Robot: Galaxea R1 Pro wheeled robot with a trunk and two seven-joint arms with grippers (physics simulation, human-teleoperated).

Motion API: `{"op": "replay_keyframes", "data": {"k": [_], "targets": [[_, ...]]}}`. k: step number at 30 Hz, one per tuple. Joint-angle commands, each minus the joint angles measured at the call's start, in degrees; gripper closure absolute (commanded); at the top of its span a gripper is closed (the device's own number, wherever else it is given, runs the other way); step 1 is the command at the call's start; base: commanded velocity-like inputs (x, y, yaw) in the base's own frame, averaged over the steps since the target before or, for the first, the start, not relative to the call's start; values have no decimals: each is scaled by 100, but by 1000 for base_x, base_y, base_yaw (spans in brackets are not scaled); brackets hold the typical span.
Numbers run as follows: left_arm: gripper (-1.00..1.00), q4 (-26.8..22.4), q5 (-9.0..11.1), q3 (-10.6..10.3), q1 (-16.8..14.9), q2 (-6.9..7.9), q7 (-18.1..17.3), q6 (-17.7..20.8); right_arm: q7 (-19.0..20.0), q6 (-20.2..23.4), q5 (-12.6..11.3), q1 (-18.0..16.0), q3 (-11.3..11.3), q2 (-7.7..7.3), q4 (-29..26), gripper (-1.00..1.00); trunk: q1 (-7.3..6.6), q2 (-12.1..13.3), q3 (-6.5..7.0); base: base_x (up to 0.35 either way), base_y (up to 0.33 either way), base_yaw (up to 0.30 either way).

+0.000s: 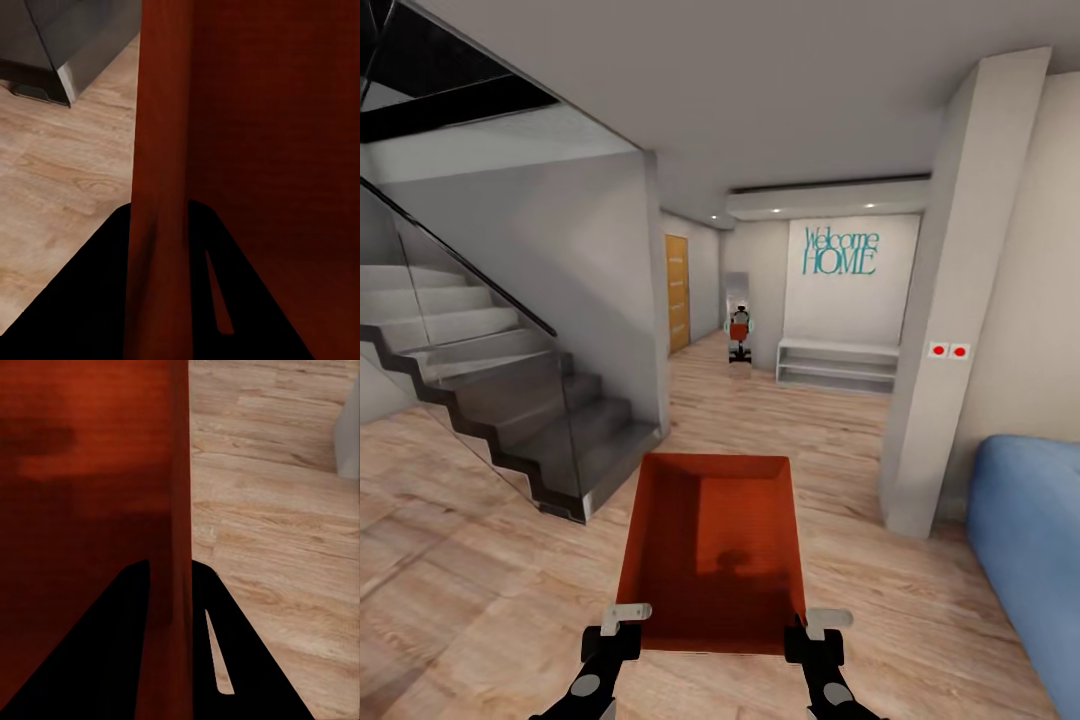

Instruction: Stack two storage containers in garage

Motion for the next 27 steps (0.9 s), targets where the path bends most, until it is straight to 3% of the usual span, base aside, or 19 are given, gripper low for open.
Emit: {"op": "replay_keyframes", "data": {"k": [1,27], "targets": [[100,15,29,-4,-2,10,63,-10,74,-76,104,-8,-112,-1,-328,100,5,-8,-11,322,0,0],[100,15,29,-8,-2,10,63,-10,74,-76,102,-6,-112,-1,-326,100,5,-8,-11,323,0,0]]}}
